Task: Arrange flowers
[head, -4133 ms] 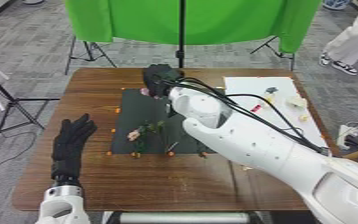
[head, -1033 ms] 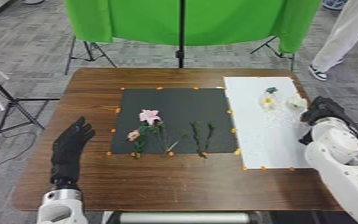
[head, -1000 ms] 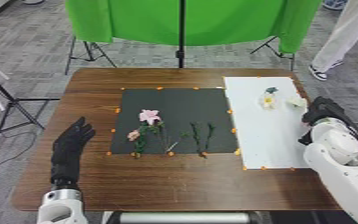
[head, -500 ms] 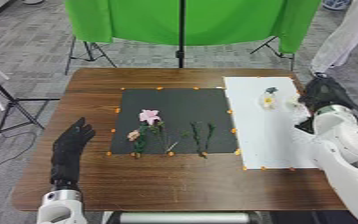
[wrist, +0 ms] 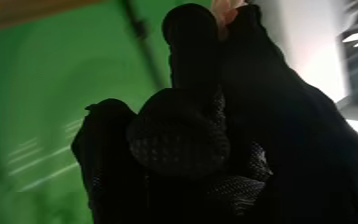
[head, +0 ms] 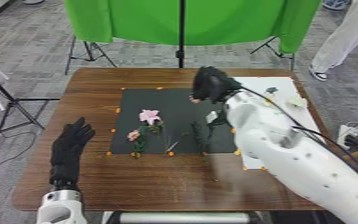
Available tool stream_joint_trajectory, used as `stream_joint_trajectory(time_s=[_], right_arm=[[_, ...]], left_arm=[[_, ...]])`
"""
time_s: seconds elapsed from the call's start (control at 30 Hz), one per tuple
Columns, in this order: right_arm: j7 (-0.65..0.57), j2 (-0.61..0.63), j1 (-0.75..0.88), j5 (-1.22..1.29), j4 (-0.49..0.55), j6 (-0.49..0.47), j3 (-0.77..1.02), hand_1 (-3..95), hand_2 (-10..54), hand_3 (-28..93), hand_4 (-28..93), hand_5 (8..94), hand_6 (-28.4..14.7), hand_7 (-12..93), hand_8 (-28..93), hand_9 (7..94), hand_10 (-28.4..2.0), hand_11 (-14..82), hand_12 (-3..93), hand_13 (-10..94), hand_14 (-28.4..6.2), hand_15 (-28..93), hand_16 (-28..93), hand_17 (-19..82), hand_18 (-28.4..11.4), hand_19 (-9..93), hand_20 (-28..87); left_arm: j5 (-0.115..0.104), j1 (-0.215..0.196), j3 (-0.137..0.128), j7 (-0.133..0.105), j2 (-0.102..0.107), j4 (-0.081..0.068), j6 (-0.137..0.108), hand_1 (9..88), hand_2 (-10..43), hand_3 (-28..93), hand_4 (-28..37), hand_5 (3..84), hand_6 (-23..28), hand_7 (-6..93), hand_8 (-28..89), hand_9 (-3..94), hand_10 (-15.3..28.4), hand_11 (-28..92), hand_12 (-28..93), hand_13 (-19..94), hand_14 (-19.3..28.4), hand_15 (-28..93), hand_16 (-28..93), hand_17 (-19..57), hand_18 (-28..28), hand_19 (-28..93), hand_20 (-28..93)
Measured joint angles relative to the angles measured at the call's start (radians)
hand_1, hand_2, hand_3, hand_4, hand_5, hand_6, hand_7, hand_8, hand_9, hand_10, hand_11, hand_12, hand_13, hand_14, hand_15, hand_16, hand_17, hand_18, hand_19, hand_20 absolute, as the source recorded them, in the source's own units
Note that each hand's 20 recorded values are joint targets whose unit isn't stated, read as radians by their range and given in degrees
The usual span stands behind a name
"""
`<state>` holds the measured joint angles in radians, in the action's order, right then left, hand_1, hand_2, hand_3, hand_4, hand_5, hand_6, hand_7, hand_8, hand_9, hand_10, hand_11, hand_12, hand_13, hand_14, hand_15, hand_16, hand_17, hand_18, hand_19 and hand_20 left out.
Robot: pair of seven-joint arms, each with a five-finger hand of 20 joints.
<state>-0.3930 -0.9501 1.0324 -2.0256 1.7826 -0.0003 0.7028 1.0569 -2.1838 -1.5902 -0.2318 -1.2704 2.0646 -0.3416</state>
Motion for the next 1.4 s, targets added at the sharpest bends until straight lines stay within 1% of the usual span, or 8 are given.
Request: stream_joint_trajectory(time_s=[0.03, 0.13, 0.3, 0.43, 0.67, 1.0, 1.17, 1.4], right_arm=[[0.001, -0.026, -0.023, -0.005, -0.019, -0.008, -0.031, 64.2, -9.5, 57, -17, 81.8, -1.8, 21, 13, 93.7, -8.1, 18.0, 43.6, 94, -0.6, 59, 37, 71, -7.9, 93, 55], [0.0, -0.091, -0.061, -0.012, -0.049, -0.039, -0.089, 63.5, -9.5, 57, -17, 81.5, -1.7, 22, 13, 93.7, -8.2, 17.8, 43.9, 94, -0.5, 58, 37, 71, -7.9, 93, 55], [-0.003, -0.144, -0.072, -0.018, -0.051, -0.073, -0.134, 63.0, -9.5, 58, -17, 81.3, -1.5, 22, 13, 93.6, -8.4, 17.7, 44.2, 94, -0.6, 58, 37, 71, -7.8, 93, 55], [-0.002, -0.149, -0.068, -0.018, -0.059, -0.086, -0.149, 62.9, -9.5, 58, -18, 81.2, -1.4, 22, 13, 93.5, -8.5, 17.7, 44.3, 94, -0.6, 58, 37, 71, -8.0, 93, 55], [0.003, -0.16, -0.063, -0.02, -0.106, -0.103, -0.166, 62.4, -9.5, 58, -18, 81.0, -1.2, 23, 12, 93.2, -8.4, 18.4, 44.7, 93, -0.6, 58, 37, 71, -8.2, 93, 56], [0.014, -0.173, -0.058, -0.022, -0.12, -0.101, -0.182, 61.9, -9.5, 58, -18, 80.5, -0.7, 24, 12, 92.3, -8.1, 20.8, 44.9, 93, -0.8, 59, 38, 71, -8.4, 93, 56], [0.015, -0.177, -0.058, -0.025, -0.121, -0.1, -0.191, 60.2, -9.5, 58, -18, 80.0, 0.0, 23, 10, 91.5, -8.5, 24.0, 43.5, 93, -1.0, 59, 37, 71, -8.5, 93, 57], [0.022, -0.184, -0.058, -0.065, -0.15, -0.095, -0.206, 59.3, -9.5, 57, -18, 77.8, 1.5, 21, 8, 90.4, -8.9, 27.6, 42.2, 93, -1.0, 60, 37, 70, -8.6, 93, 57]], left_arm=[[-0.005, 0.002, 0.002, -0.002, 0.0, 0.0, 0.0, 20.3, 24.0, 50, -28.3, 39.2, 7.5, 8.5, -6, 37.6, 13.5, 20, 10, 30, 16.1, 28, -3, 5.3, 10.8, 11, 18], [-0.017, 0.008, 0.007, -0.005, 0.001, -0.001, -0.001, 17.7, 24.9, 53, -28.3, 39.5, 7.4, 8.6, -6, 37.9, 13.6, 20, 10, 30, 16.2, 28, -4, 5.3, 10.8, 11, 18], [-0.022, 0.01, 0.01, -0.006, 0.001, -0.002, -0.003, 17.1, 22.7, 56, -28.3, 39.7, 7.4, 8.6, -6, 37.9, 13.5, 20, 10, 30, 16.3, 28, -4, 5.3, 10.7, 11, 18], [-0.022, 0.01, 0.01, -0.006, 0.002, -0.002, -0.003, 17.0, 21.9, 57, -28.3, 39.7, 7.5, 8.5, -6, 37.9, 13.4, 20, 10, 30, 16.2, 28, -4, 5.3, 10.7, 11, 18], [-0.022, 0.011, 0.012, -0.004, 0.004, -0.002, -0.001, 17.2, 20.8, 58, -28.3, 39.7, 7.6, 8.4, -6, 37.8, 13.4, 20, 10, 30, 16.2, 28, -4, 5.3, 10.7, 11, 17], [-0.022, 0.021, 0.017, 0.001, 0.01, -0.009, 0.0, 17.1, 19.7, 58, -28.3, 39.6, 7.5, 8.3, -6, 37.8, 13.4, 20, 10, 30, 16.4, 28, -4, 5.3, 10.7, 11, 17], [-0.021, 0.028, 0.019, 0.004, 0.012, -0.013, 0.004, 17.6, 19.8, 58, -28.3, 39.5, 7.4, 8.4, -6, 37.8, 13.4, 20, 10, 30, 16.4, 28, -4, 5.3, 10.7, 11, 17], [-0.022, 0.033, 0.021, 0.006, 0.013, -0.016, 0.008, 17.3, 19.9, 60, -28.3, 39.2, 6.8, 9.2, -6, 37.8, 13.4, 20, 10, 30, 16.3, 28, -4, 5.3, 10.7, 11, 17]])
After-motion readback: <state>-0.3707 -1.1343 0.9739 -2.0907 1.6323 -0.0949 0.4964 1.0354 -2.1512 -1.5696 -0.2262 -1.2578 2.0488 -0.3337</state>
